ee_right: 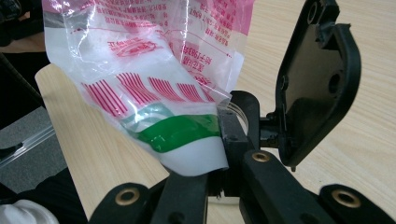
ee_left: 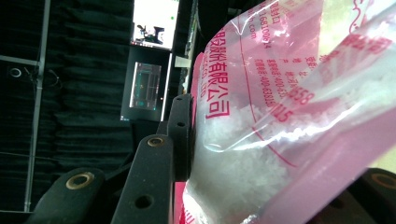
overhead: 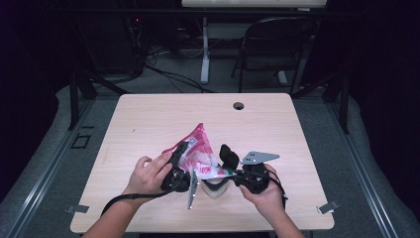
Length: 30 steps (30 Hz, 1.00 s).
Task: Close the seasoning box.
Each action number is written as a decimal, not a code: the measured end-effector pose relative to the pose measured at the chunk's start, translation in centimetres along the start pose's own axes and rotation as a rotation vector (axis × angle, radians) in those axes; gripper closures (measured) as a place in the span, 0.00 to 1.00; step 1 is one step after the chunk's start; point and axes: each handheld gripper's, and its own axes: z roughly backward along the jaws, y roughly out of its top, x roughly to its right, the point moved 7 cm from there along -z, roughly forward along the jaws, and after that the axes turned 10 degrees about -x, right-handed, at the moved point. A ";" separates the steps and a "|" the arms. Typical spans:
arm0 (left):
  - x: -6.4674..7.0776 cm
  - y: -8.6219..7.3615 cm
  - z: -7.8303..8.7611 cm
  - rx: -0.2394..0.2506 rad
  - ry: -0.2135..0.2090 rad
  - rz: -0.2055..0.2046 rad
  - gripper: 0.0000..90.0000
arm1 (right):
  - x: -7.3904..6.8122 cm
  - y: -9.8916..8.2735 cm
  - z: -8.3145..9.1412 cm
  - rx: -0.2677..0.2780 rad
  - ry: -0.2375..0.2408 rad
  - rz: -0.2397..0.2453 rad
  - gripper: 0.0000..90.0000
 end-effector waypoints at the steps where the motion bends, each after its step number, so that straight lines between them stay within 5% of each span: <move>1: 0.0 0.0 0.0 0.000 0.000 0.000 0.79 | 0.0 0.0 0.0 -0.002 -0.001 0.005 1.00; 30: 2.5 -2.1 0.5 -0.045 -0.123 0.099 0.80 | -0.5 0.9 0.0 0.016 -0.008 0.019 1.00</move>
